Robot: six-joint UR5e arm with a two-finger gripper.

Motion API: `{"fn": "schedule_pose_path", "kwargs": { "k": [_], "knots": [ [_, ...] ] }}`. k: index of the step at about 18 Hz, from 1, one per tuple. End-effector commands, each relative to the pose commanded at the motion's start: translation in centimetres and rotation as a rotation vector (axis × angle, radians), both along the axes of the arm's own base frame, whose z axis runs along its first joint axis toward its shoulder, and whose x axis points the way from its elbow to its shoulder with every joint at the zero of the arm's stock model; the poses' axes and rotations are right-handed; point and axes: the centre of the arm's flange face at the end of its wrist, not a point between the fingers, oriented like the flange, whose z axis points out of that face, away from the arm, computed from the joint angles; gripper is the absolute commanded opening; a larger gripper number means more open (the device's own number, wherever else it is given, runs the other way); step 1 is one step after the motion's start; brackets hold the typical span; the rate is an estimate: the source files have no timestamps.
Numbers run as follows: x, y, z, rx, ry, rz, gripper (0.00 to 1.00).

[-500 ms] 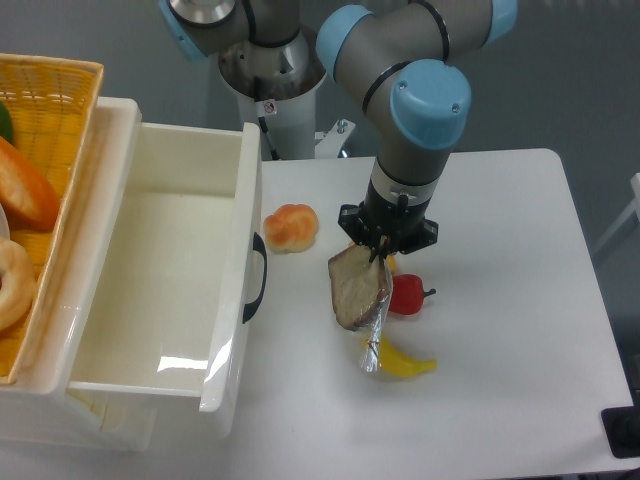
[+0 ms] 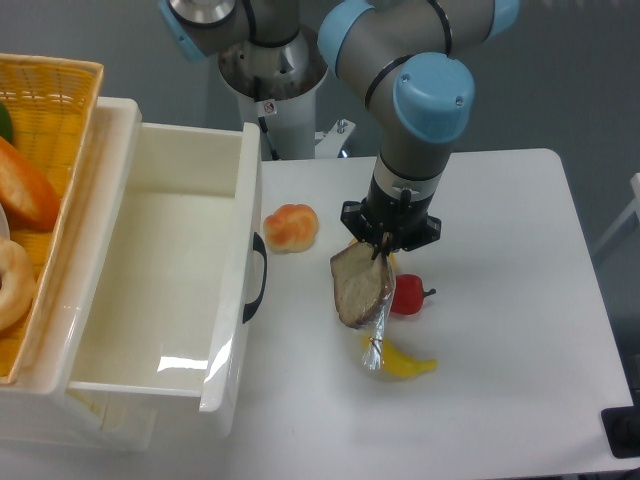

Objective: Place the toast in the upper white drawer
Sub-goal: 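Lift the bagged toast slice upward with the gripper, then carry the held toast over toward the open white drawer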

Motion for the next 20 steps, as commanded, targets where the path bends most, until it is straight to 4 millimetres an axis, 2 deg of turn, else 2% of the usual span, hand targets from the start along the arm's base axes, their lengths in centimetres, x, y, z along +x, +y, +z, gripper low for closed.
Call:
{"fn": "schedule_pose_path", "kwargs": {
  "k": [8,10,13,14,17,20],
  "knots": [
    [-0.1,-0.4,0.7,-0.006,-0.016,0.023,0.00],
    [0.1,-1.4,2.7,-0.005,-0.015,0.034,0.00],
    [0.6,-2.0,4.5,-0.023,-0.042,0.040,0.00],
    [1.3,-2.4,5.9,-0.020,-0.038,0.040,0.00],
    [3.2,-3.2,8.2,-0.011,-0.045,0.056,0.00],
    [5.1,-3.5,10.5,0.066,-0.073,0.151,0.00]
  ]
}}
